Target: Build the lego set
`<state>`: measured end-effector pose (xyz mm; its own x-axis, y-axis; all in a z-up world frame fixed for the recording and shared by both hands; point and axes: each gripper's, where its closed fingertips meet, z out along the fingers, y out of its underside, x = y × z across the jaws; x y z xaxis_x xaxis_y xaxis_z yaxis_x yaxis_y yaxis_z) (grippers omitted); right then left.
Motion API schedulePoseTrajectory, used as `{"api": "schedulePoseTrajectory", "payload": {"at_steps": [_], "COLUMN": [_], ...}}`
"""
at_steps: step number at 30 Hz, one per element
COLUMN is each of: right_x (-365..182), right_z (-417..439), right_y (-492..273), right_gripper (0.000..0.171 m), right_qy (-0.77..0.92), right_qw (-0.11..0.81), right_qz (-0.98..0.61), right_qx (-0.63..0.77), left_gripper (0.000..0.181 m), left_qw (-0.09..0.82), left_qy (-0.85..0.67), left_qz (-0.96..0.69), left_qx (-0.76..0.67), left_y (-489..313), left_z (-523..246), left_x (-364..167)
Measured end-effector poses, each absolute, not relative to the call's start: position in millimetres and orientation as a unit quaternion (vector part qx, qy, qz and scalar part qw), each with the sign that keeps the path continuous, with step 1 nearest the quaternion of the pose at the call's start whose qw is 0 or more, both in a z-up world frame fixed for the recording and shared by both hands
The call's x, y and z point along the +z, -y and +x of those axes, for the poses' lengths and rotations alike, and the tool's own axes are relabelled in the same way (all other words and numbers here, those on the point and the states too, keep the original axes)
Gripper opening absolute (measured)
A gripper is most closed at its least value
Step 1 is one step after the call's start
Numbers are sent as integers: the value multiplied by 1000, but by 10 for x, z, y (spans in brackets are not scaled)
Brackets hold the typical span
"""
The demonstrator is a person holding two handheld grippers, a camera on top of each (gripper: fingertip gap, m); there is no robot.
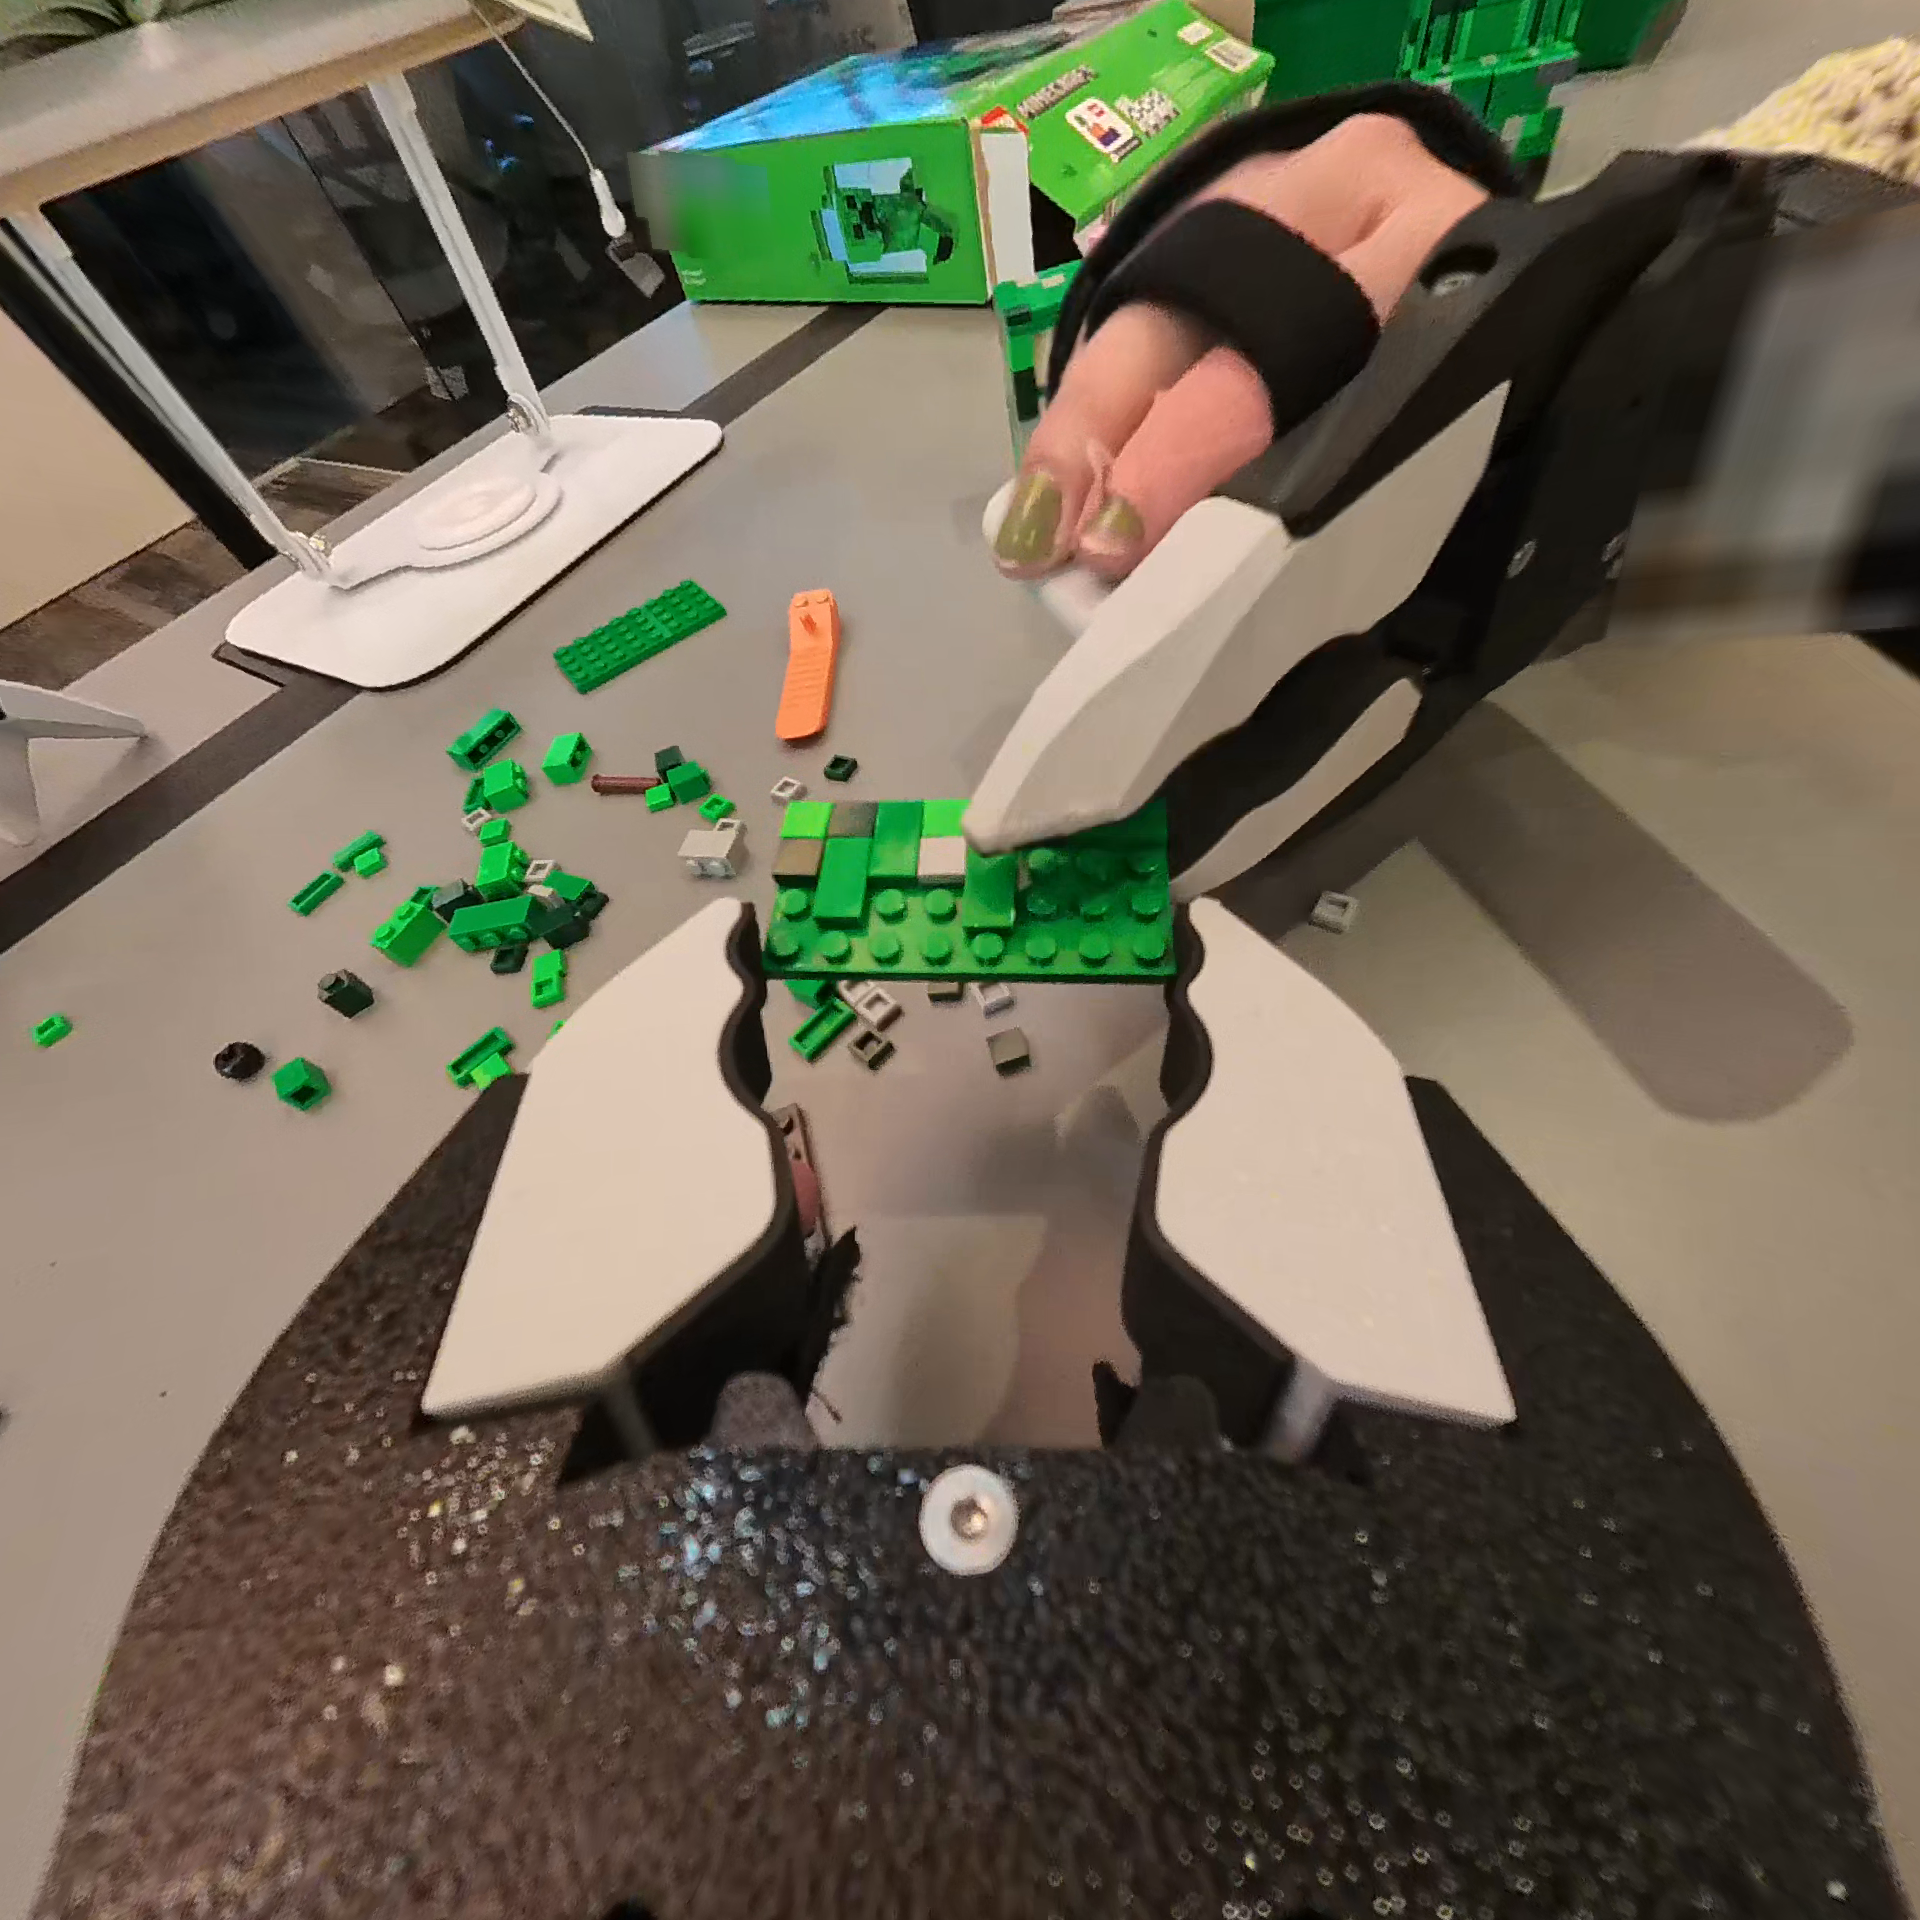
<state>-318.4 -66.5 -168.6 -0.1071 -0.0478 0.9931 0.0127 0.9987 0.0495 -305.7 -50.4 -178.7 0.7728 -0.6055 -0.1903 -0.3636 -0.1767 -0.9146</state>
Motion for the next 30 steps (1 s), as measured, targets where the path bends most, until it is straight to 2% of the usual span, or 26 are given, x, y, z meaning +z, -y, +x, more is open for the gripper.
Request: {"api": "schedulePoseTrajectory", "payload": {"at_steps": [2, 26, 30], "right_x": [-1726, -1662, -1685], "right_z": [-3189, -3167, -3192], "right_y": [665, 637, 636], "right_gripper": [10, 6, 8], "right_qy": [746, 728, 733], "right_qw": [664, 676, 678], "right_qz": [27, 40, -1], "right_qx": [-44, -107, -54], "left_gripper": [74, 74, 74], "left_qw": [555, 558, 551], "left_qy": [-326, -325, -325], "left_qz": [-758, -754, -760], "left_qx": [-104, -121, -112], "left_y": [511, 530, 519], "left_z": [-3044, -3029, -3059], "left_x": [-1798, -1772, -1804]}}
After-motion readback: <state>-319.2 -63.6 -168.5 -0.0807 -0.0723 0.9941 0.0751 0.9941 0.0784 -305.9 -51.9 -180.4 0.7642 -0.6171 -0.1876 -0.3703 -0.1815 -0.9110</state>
